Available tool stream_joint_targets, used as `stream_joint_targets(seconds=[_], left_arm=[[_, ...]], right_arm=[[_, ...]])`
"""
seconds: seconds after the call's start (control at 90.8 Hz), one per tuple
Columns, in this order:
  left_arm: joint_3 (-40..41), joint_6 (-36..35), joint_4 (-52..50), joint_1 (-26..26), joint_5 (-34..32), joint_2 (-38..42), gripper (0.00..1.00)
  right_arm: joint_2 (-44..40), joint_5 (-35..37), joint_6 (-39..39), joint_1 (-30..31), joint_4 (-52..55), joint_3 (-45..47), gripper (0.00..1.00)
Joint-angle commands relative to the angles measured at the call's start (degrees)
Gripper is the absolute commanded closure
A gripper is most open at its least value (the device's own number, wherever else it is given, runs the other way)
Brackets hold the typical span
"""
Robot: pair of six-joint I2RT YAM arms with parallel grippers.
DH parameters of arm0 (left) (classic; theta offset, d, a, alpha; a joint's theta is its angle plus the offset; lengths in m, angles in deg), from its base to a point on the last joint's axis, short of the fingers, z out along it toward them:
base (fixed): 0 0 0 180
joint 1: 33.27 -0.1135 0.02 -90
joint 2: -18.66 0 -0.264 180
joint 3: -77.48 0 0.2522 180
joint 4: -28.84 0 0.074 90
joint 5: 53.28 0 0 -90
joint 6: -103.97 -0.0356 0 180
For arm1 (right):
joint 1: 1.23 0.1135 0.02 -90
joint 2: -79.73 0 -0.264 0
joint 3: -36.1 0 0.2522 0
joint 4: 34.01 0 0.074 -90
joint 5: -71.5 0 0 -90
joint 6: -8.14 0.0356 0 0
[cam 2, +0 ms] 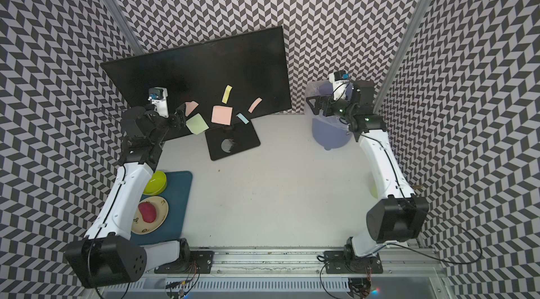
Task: Remove the sticky note from the monitor
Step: Tear off the sticky note from the monitor.
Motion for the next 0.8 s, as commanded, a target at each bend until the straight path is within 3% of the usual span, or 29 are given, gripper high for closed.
stream_joint_targets(seconds=[0.0,0.352,0.573,0.793], left_arm=[[-2.28,-13.11,-5.38,1.00,-2.64,-1.35,0.28],[-6.12,-17.53,-7.79,1.63,-6.16,-6.08,0.61],[-6.55,-16.19,-7.90,2.02,-3.58,-5.82,1.00],[-5.64,-13.73,-6.92,2.05,-0.57,-4.11,1.00]], right_arm=[[-0.70,-0.90,-0.18,0.80,-3.16,0.24,0.01],[-1.71,-0.92,-0.19,1.24,-3.69,1.34,0.01],[-1.80,-1.23,-0.02,1.59,-4.03,1.60,0.01],[-2.05,-1.10,-0.04,1.83,-3.76,1.60,0.01]])
